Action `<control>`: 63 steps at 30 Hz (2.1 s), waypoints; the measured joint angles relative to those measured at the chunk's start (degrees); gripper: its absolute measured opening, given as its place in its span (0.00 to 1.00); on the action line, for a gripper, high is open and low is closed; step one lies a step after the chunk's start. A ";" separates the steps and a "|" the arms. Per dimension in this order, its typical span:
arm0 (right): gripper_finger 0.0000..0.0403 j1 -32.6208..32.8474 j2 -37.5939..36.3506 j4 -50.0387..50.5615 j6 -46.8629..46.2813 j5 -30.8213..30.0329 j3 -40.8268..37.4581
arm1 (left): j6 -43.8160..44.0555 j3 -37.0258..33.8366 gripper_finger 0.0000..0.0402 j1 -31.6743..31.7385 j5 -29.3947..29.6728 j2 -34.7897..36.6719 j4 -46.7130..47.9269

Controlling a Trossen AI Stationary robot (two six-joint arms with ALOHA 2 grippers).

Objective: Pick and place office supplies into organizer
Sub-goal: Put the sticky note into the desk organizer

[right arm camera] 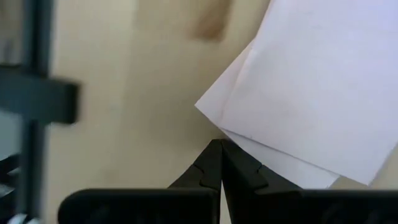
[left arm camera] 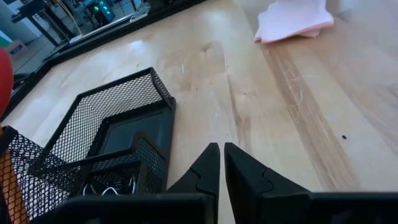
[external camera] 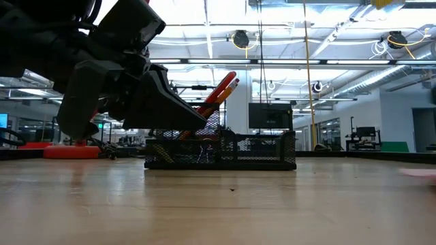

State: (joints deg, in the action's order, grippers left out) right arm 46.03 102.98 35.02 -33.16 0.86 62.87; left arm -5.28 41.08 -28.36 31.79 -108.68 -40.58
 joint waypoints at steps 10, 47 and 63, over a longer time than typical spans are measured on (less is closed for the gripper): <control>0.00 -4.81 0.00 0.07 4.23 -5.93 0.00 | 4.24 0.00 0.01 0.28 -3.15 0.00 -0.05; 0.00 10.89 -2.23 -0.19 -21.32 -30.98 -0.04 | -5.38 8.91 0.03 2.03 -15.33 -0.04 8.74; 0.05 7.23 -2.23 -1.84 -13.91 -23.23 -2.53 | -4.64 18.08 0.01 7.31 -28.50 -0.07 17.37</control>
State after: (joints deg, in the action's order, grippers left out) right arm 53.26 100.75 33.18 -47.07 -22.37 60.34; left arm -9.91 59.16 -21.05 3.29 -108.75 -23.21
